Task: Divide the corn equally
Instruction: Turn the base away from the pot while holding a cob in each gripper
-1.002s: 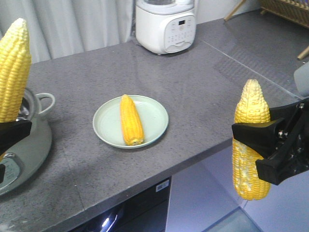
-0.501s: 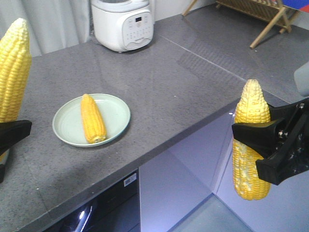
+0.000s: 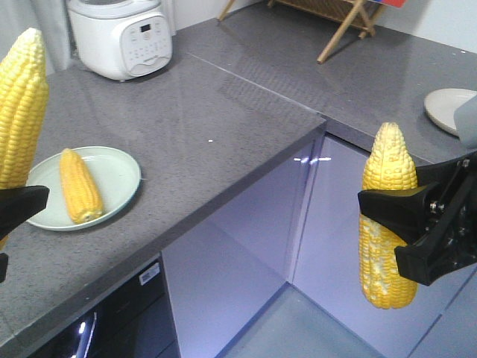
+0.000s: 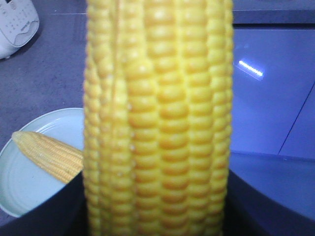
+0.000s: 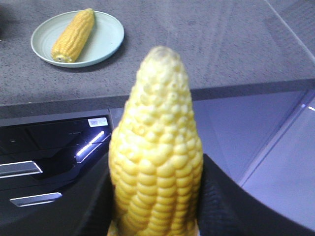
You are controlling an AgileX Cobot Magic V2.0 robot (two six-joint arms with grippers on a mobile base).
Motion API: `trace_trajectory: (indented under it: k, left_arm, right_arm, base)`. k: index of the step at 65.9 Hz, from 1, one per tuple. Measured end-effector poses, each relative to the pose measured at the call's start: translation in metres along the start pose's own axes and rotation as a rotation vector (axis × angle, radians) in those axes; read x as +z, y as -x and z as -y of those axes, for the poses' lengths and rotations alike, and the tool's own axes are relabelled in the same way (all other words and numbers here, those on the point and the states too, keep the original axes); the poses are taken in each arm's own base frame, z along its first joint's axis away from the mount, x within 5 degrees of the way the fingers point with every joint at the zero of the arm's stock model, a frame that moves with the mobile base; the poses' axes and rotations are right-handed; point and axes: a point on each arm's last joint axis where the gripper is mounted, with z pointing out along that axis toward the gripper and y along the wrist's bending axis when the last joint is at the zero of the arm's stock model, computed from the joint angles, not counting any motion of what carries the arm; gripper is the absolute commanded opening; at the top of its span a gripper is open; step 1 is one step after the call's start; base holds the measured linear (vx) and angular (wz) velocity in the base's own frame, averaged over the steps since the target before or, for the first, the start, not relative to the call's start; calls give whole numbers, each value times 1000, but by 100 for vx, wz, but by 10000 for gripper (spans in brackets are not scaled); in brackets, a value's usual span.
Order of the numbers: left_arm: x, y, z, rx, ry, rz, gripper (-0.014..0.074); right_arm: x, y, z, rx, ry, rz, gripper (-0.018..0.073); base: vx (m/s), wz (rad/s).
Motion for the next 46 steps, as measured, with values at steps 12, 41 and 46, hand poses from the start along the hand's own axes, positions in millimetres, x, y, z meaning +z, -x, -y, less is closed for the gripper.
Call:
trace_trajectory:
  k: [12,41,46]
  left_arm:
    - [0,0,0,0,0,0,299]
    - [0,0,0,0,0,0,299]
    - [0,0,0,0,0,0,299]
  right_arm:
    - [0,0,0,0,0,0,228]
    - [0,0,0,0,0,0,228]
    - [0,0,0,0,0,0,228]
  base:
    - [-4,-28]
    - [-3,-29]
    - [-1,-29]
